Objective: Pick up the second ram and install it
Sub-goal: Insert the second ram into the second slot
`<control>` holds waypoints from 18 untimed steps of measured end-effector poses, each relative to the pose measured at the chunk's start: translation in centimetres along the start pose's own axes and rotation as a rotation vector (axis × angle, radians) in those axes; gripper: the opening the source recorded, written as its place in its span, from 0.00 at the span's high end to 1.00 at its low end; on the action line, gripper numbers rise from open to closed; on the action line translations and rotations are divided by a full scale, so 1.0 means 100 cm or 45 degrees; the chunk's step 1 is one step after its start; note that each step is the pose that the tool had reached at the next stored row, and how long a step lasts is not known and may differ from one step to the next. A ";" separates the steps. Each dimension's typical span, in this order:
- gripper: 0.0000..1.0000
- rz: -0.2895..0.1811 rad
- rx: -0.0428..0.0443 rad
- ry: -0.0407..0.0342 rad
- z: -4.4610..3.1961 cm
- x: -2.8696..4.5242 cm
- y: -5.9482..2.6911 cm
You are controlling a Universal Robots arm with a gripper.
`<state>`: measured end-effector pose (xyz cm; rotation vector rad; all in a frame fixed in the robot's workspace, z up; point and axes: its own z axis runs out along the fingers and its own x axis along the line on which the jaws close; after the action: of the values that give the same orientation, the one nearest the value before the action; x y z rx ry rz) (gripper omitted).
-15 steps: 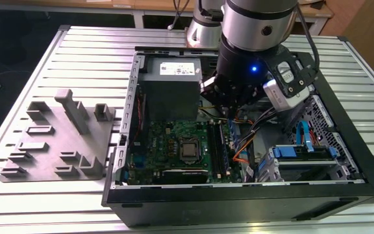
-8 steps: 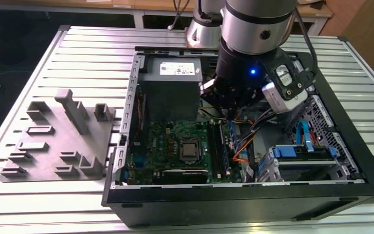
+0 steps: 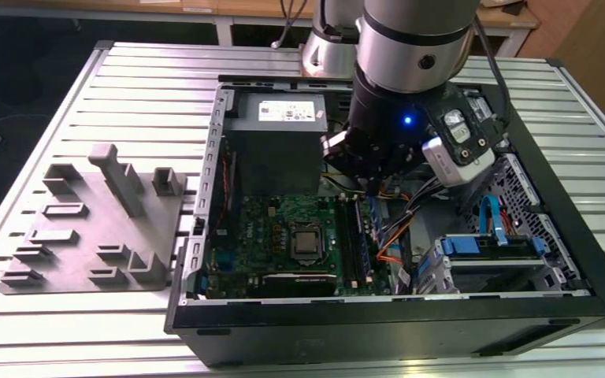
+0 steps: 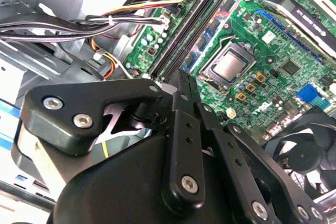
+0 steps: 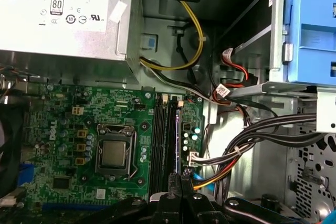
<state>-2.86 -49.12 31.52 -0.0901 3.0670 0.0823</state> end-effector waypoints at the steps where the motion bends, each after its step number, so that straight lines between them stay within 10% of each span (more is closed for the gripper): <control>1: 0.92 0.000 0.000 0.0000 0.0006 0.0000 0.0000; 18: 0.92 0.000 0.000 0.0001 0.0160 0.0012 -0.0008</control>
<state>-2.86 -49.12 29.91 -0.0901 3.0671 0.0822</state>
